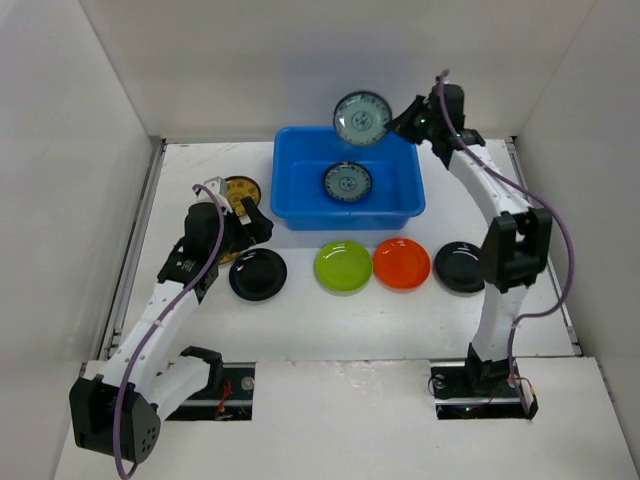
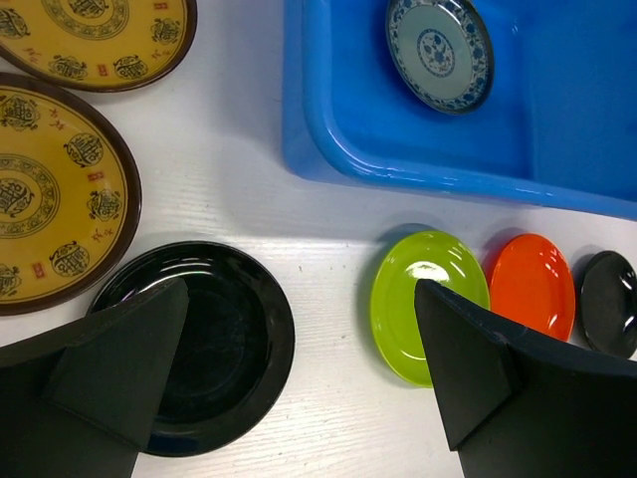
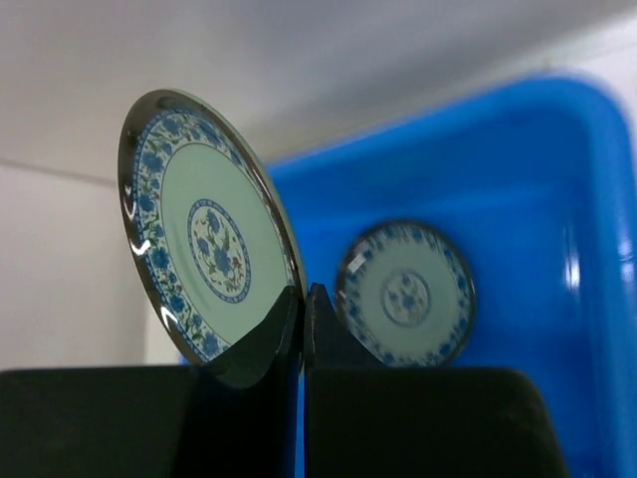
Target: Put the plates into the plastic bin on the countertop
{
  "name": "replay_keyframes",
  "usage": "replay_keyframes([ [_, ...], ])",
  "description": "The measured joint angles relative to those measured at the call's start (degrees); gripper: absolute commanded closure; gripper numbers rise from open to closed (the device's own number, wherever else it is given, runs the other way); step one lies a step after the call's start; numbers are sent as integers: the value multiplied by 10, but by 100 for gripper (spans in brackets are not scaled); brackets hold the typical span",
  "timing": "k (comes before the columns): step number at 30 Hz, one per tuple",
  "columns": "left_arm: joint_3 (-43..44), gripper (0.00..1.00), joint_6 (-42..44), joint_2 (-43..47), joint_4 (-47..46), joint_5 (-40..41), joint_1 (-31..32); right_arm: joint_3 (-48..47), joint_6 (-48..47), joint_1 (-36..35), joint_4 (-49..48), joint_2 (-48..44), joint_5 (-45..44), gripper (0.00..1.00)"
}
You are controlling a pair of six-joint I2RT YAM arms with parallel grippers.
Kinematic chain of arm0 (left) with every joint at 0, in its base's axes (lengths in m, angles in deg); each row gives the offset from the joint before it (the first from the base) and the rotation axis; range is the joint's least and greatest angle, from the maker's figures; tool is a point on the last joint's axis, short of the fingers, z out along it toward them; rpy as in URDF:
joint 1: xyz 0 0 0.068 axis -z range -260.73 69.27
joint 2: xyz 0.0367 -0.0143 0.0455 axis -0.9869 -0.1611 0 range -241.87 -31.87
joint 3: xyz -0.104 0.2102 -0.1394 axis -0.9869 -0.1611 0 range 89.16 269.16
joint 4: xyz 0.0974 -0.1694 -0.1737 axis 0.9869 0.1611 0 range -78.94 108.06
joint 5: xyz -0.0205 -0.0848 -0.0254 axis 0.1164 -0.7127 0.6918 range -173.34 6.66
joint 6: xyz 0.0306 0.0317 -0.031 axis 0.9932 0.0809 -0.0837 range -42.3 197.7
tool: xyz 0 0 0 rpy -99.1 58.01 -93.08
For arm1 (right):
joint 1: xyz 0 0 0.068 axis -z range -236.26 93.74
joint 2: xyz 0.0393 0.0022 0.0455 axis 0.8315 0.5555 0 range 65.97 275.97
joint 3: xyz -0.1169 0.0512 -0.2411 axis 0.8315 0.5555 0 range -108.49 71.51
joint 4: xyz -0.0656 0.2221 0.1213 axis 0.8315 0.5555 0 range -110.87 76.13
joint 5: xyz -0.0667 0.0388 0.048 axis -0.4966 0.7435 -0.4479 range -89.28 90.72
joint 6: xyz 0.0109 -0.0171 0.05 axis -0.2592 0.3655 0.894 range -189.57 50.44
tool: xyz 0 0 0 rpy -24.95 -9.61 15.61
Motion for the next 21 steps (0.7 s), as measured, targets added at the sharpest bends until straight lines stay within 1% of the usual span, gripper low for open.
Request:
replay_keyframes([
  [3, 0, 0, 0, 12, 4, 0, -3, -31, -14, -18, 52, 73, 6, 99],
  [6, 0, 0, 0, 23, 10, 0, -8, -35, -26, -25, 94, 123, 6, 99],
  [9, 0, 0, 0, 30, 16, 0, -16, -35, -34, -29, 125, 153, 5, 98],
  [13, 0, 0, 0, 36, 22, 0, -24, -35, -43, -29, 144, 161, 6, 96],
  [17, 0, 0, 0, 37, 25, 0, -28, -46, -56, -32, 153, 161, 6, 90],
  [20, 0, 0, 0, 36, 25, 0, -28, -60, -68, -36, 169, 161, 7, 81],
  [21, 0, 0, 0, 35, 25, 0, -28, -64, -72, -37, 173, 161, 9, 76],
])
